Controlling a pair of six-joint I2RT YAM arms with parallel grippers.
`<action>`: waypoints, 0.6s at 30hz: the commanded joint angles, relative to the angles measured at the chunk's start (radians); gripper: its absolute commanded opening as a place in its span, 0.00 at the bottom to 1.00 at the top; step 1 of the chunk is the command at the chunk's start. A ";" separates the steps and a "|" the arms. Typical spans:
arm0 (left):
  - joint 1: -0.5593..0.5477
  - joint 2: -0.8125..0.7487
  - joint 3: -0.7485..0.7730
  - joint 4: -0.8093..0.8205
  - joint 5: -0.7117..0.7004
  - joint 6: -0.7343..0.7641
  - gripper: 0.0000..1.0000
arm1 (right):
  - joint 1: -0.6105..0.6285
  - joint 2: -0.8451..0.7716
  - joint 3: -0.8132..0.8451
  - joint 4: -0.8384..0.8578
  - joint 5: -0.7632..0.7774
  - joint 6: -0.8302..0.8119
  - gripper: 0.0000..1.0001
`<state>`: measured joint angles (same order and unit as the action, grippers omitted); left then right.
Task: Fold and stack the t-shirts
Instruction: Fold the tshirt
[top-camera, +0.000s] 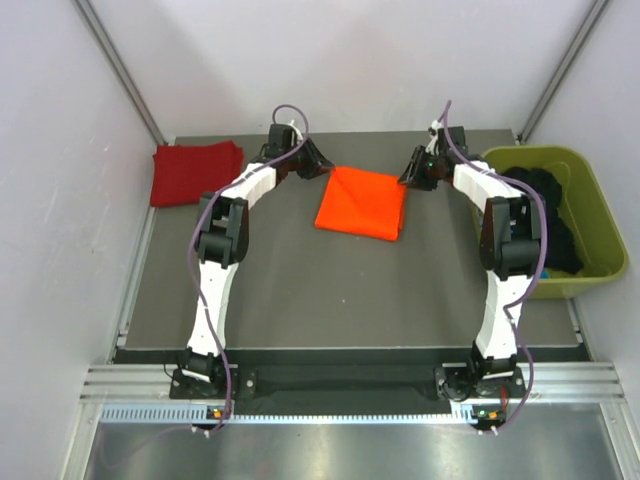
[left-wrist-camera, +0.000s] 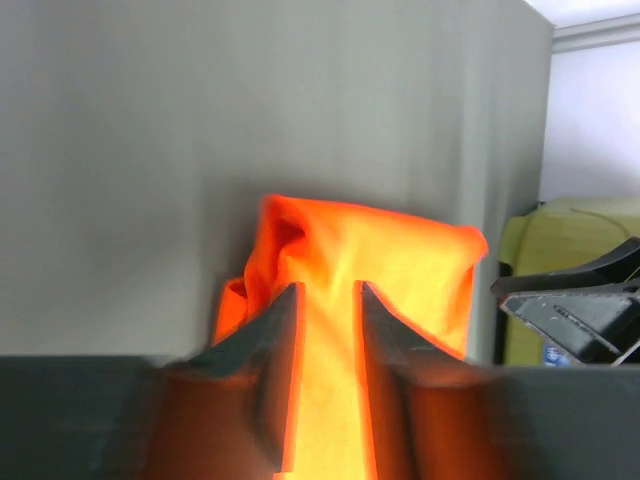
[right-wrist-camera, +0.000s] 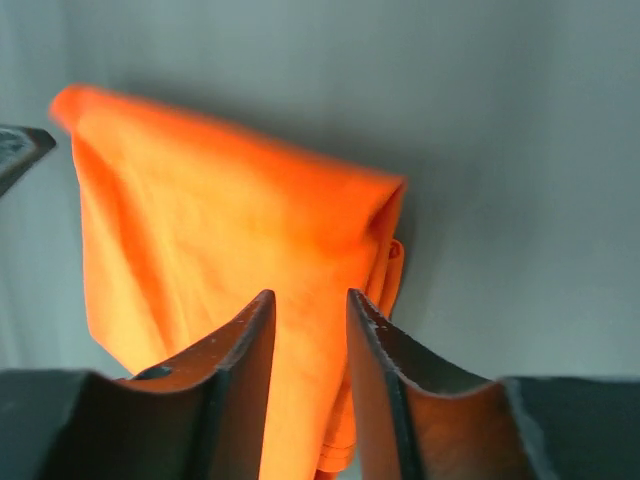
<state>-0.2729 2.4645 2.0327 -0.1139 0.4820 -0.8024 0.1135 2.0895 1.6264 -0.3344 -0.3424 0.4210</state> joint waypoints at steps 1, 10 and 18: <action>0.015 -0.001 0.046 0.085 0.015 0.015 0.40 | -0.012 0.003 0.046 0.046 -0.029 0.007 0.36; 0.026 -0.172 -0.118 -0.061 -0.002 0.225 0.55 | 0.006 -0.201 -0.173 0.026 0.000 -0.040 0.60; 0.020 -0.318 -0.443 -0.058 0.015 0.298 0.53 | 0.018 -0.258 -0.344 0.076 -0.015 -0.042 0.46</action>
<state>-0.2512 2.2219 1.6512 -0.1951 0.4831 -0.5636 0.1226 1.8652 1.3190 -0.3271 -0.3447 0.3862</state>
